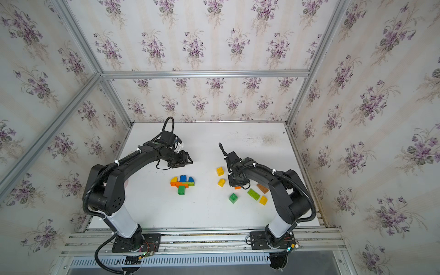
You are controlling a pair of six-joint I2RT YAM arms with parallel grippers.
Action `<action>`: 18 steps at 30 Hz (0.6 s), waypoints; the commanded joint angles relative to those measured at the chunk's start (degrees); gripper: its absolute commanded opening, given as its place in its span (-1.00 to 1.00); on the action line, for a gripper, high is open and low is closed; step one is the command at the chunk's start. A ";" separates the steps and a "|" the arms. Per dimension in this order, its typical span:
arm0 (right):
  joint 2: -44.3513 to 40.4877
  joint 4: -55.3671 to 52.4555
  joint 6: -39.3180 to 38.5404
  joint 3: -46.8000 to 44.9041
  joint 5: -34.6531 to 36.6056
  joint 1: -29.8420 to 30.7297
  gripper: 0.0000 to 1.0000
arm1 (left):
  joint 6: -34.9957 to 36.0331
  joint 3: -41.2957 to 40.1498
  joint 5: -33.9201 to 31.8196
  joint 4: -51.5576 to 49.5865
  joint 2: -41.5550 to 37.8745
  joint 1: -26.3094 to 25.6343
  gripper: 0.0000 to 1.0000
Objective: Assemble a fork with lego
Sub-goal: Pick up the lego brick from the center of the board, then assemble the lego brick with the lego brick.
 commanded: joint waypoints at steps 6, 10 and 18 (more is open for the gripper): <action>0.34 -3.32 -13.20 8.91 -6.56 -0.17 -0.40 | 1.46 0.35 0.58 -0.91 -0.40 1.21 0.21; 4.29 -3.67 -14.94 14.90 -10.59 -0.17 -0.39 | 1.68 0.01 0.61 -0.65 -0.81 1.47 0.23; 12.30 -6.09 -16.36 22.84 -11.06 -0.15 -0.36 | 1.83 -0.93 0.43 -0.24 -0.97 2.06 0.28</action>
